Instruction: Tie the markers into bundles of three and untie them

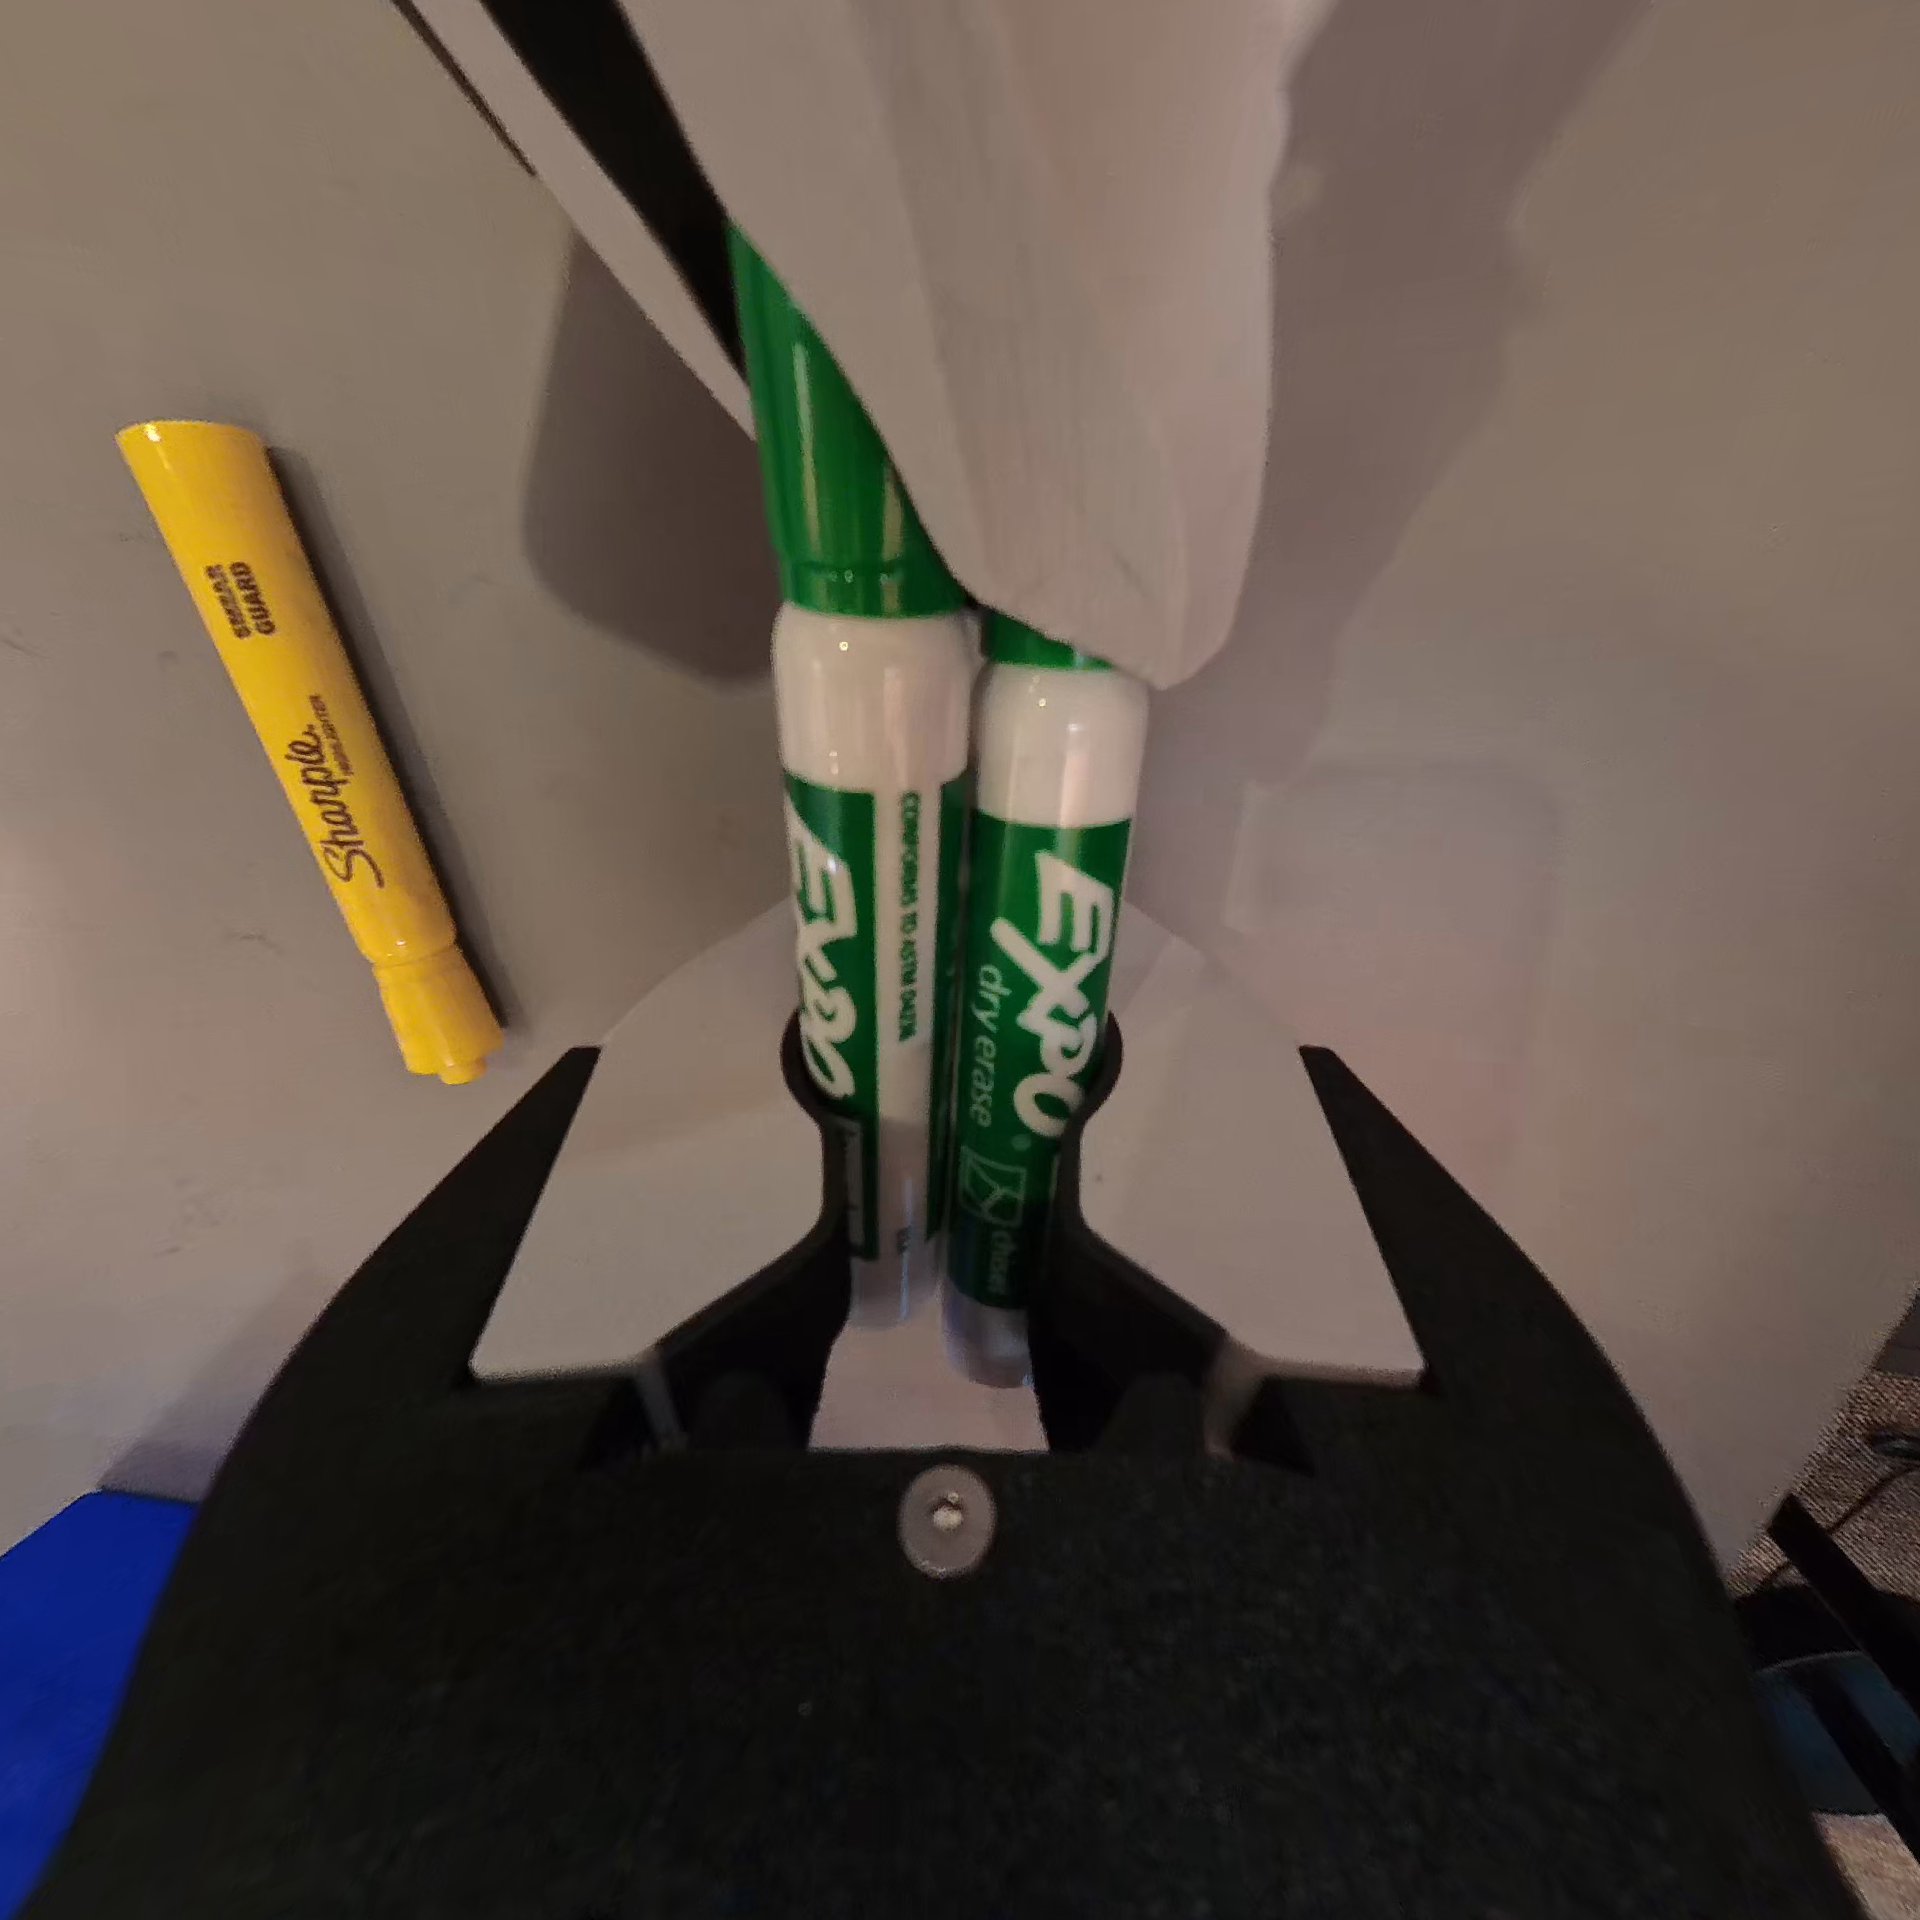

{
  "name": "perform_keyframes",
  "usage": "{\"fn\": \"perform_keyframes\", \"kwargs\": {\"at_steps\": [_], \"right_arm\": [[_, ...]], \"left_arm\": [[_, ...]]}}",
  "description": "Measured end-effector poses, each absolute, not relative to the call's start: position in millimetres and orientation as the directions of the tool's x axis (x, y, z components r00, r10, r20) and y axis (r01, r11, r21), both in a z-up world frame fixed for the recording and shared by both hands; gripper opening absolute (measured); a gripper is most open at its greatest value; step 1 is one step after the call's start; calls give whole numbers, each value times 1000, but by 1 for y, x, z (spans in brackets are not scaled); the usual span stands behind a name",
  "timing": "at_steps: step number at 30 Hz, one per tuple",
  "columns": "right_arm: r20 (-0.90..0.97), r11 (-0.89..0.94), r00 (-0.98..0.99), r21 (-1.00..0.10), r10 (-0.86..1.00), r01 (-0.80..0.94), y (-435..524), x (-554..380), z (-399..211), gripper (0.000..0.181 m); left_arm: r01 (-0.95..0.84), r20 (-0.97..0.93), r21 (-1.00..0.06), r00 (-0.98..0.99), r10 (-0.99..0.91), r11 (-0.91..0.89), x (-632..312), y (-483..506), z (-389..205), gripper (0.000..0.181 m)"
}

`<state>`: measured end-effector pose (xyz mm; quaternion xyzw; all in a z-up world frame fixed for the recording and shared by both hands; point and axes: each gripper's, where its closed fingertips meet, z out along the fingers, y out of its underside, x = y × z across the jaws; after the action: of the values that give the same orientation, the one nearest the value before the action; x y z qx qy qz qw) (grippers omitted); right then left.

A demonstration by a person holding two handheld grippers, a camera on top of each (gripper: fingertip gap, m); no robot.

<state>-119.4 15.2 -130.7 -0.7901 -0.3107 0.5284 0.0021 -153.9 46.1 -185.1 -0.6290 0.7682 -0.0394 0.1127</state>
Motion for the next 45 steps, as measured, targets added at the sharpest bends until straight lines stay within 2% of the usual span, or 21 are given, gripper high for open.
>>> {"fn": "perform_keyframes", "kwargs": {"at_steps": [8,12,28,35,39,45], "right_arm": [[-862,-822,207,-329,462,465,16,-131,-122,17],[-870,-832,210,-317,447,456,17,-134,-122,17],[-911,-862,159,-288,381,416,13,-133,-122,23],[-903,-864,181,-291,390,410,13,-131,-123,19],[-933,-899,162,-247,321,361,19,-131,-119,19],[-933,-894,166,-239,320,378,15,-133,-121,19]], "left_arm": [[-926,-133,-295,-205,-970,236,-125,36,-168,43],[-931,-202,-230,-239,-950,283,-123,40,-169,42],[-932,-185,-193,-272,-944,306,-128,37,-172,39],[-933,-172,-205,-264,-949,296,-127,36,-172,41],[-930,-269,-165,-278,-922,328,-126,45,-173,45],[-932,-229,-168,-280,-932,321,-123,40,-174,41]]}}
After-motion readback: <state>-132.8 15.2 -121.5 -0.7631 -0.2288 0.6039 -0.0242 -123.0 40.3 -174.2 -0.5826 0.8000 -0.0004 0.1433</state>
